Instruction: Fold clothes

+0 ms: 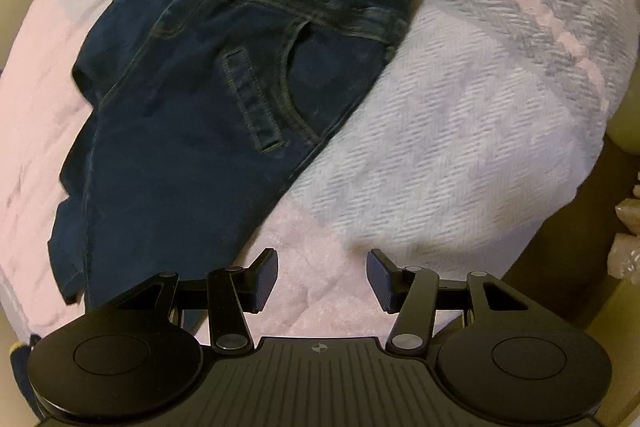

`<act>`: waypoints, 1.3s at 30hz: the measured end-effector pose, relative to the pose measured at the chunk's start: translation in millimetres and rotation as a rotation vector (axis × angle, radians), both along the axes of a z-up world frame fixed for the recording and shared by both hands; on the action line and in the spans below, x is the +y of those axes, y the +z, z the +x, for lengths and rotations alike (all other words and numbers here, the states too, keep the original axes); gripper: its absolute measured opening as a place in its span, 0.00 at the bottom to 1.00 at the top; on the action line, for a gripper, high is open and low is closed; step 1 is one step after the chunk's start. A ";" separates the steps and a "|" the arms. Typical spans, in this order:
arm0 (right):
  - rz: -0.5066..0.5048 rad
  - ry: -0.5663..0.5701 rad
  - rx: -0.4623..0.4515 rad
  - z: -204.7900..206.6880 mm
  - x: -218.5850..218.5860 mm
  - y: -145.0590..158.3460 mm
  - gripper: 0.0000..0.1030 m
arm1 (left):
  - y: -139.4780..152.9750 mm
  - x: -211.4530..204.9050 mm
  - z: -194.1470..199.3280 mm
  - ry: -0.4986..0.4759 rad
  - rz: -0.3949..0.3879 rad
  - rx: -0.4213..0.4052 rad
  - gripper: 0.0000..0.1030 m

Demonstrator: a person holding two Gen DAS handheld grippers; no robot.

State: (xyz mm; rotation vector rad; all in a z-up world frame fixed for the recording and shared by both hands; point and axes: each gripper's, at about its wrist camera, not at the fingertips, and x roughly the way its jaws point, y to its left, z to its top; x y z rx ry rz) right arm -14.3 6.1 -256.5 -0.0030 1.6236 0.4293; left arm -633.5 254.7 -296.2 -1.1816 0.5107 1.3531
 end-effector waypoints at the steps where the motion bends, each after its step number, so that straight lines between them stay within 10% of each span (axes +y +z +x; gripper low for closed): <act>1: -0.007 -0.010 0.000 1.6 -1.4 -1.9 0.51 | -3.6 3.6 -3.8 0.026 -0.002 -0.011 0.35; 6: -0.031 -0.018 -0.010 8.3 -9.3 -14.2 0.51 | -21.3 11.8 -14.9 0.130 -0.007 -0.076 0.40; 11: 0.095 -0.107 -0.081 26.5 -26.6 -27.3 0.51 | -38.9 20.1 -26.0 0.234 -0.012 -0.141 0.15; 15: 0.229 -0.227 -0.170 54.4 -42.4 -37.8 0.51 | -53.0 26.6 -34.8 0.318 -0.015 -0.194 0.16; 22: 0.361 -0.378 -0.254 119.5 -54.6 -77.9 0.53 | -50.8 36.5 -26.0 0.310 -0.016 -0.172 0.21; 24: 0.376 -0.365 -0.255 128.8 -49.5 -86.8 0.52 | -50.2 40.2 -20.7 0.286 -0.010 -0.133 0.05; 25: 0.383 -0.359 -0.256 133.5 -47.0 -91.3 0.30 | -49.6 41.7 -18.3 0.273 -0.005 -0.120 0.00; 28: 0.348 -0.254 -0.318 132.5 -37.0 -72.6 0.13 | -35.6 38.5 -16.2 0.263 0.022 -0.110 0.00; 34: 0.400 -0.153 -0.394 125.5 -65.2 0.2 0.09 | -6.8 14.6 -15.9 0.222 0.070 -0.121 0.00; 39: 0.250 -0.199 -0.335 127.7 -87.1 -32.3 0.09 | -34.5 -4.5 -14.4 0.230 -0.021 -0.051 0.00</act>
